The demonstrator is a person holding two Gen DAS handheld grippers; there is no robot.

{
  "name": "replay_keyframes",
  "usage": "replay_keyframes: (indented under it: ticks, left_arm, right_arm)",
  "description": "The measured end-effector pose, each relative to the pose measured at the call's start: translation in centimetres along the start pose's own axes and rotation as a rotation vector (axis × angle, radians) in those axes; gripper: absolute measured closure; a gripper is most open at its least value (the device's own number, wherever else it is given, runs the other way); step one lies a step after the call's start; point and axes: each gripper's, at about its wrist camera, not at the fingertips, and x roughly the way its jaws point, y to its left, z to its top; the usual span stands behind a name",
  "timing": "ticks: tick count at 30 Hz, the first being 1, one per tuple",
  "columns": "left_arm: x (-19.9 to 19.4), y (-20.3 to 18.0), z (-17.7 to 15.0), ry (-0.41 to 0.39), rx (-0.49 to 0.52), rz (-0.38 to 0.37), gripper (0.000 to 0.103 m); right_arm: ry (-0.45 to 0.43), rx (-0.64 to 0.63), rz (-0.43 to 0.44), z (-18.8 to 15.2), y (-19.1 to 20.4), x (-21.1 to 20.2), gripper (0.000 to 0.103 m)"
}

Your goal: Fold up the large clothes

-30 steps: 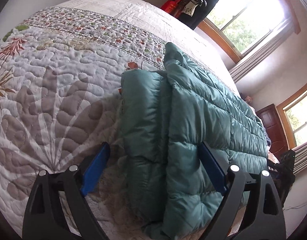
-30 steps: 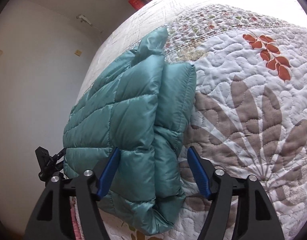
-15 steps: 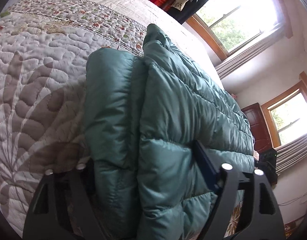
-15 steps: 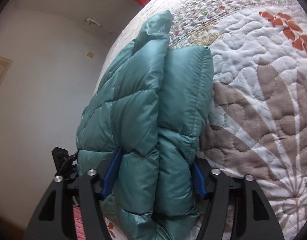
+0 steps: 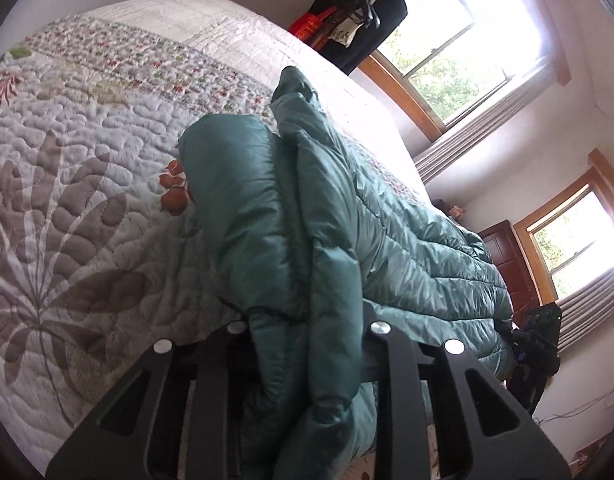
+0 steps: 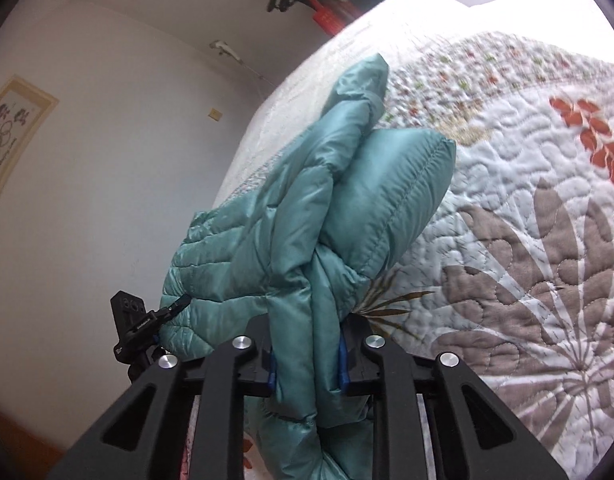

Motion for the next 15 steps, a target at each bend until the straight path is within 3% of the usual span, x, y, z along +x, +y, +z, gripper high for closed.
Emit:
replay_keyframes:
  ticks: [6,15]
  left_arm:
    - [-4.0,-3.4,-1.7,-0.027,0.090,-0.025,0.081]
    - [-11.0,-5.8,-8.5,-0.044,0.197,-0.076,0.081]
  right_arm:
    - [-0.024,-0.070,-0.001,-1.2,3.9,-3.5,0.083]
    - [-0.043,-0.160,0.011,-7.2,6.4,-9.4,0.083]
